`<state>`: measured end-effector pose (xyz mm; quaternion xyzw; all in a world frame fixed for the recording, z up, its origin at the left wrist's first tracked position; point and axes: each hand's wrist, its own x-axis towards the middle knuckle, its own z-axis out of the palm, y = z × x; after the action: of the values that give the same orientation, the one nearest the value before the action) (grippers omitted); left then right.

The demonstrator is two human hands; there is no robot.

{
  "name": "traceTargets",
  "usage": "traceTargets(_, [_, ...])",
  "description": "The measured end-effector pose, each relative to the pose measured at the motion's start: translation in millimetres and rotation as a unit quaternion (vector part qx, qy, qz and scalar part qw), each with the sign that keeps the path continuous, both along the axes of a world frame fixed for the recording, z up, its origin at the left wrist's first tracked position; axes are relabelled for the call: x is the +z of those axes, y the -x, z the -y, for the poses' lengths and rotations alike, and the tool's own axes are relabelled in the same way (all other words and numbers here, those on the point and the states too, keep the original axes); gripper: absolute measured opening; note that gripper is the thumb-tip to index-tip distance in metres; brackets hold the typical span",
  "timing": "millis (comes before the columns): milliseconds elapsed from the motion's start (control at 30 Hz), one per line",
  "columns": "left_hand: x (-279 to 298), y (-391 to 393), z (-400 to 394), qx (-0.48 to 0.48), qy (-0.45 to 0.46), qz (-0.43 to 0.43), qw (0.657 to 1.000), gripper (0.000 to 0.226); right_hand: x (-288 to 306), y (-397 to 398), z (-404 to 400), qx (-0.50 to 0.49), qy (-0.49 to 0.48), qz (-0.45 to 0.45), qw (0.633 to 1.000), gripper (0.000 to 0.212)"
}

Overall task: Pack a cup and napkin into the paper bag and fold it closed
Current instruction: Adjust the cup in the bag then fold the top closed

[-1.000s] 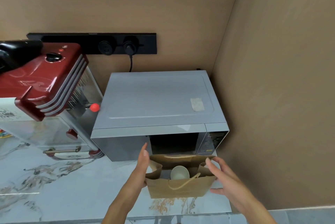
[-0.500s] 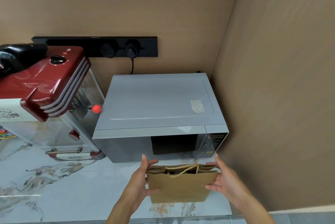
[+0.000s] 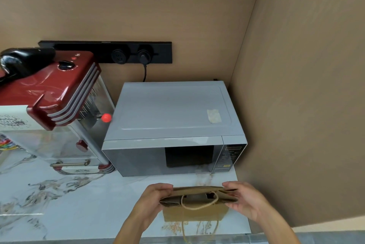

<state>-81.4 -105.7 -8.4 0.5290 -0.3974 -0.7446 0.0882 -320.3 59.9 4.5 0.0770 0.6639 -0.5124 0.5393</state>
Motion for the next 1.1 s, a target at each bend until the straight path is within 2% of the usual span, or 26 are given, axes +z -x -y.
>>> traceTargets(167, [-5.0, -9.1, -3.0, -0.045, 0.074, 0.05, 0.995, 0.016, -10.5, -4.5, -7.2, 0.032, 0.016, -0.071, 0.997, 0.034])
traceTargets(233, [-2.4, -9.8, -5.1, -0.066, 0.122, 0.071, 0.988, 0.015, -12.5, -7.0, -11.3, 0.071, 0.0, -0.131, 0.989, 0.037])
traceTargets(367, [-2.7, -3.5, -6.7, -0.18, 0.281, 0.128, 0.934, 0.016, -11.9, -18.7, -8.7, 0.191, -0.024, -0.249, 0.949, 0.035])
traceTargets(433, [-5.7, 1.0, -8.1, -0.22, 0.341, 0.142, 0.903, 0.02, -18.8, -23.8, -4.4, 0.262, -0.053, -0.342, 0.901, 0.031])
traceTargets(533, [-8.0, 6.2, -8.9, -0.276, 0.43, 0.182, 0.84, 0.022, -22.1, -29.6, 3.6, 0.354, -0.094, -0.472, 0.802, 0.029])
traceTargets(667, [-5.4, 17.6, -11.9, -0.349, 0.499, 0.225, 0.761, 0.021, -17.7, -38.8, 20.1, 0.452, -0.089, -0.513, 0.725, 0.034])
traceTargets(767, [-6.1, 31.2, -15.2, -0.383, 0.52, 0.252, 0.721, 0.026, -9.7, -45.9, 32.8, 0.511, -0.111, -0.519, 0.676, 0.03])
traceTargets(867, [-9.8, 42.9, -20.9, -0.399, 0.519, 0.237, 0.718, 0.03, -6.6, -54.7, 43.4, 0.547, -0.09, -0.526, 0.645, 0.031])
traceTargets(1000, [-15.5, 44.6, -25.6, -0.378, 0.544, 0.256, 0.704, 0.026, -12.8, -56.5, 51.6, 0.538, -0.075, -0.523, 0.656, 0.036])
traceTargets(1100, [-17.6, 36.3, -22.5, -0.356, 0.539, 0.264, 0.717, 0.023, -15.5, -51.1, 48.4, 0.527, -0.079, -0.544, 0.648, 0.031])
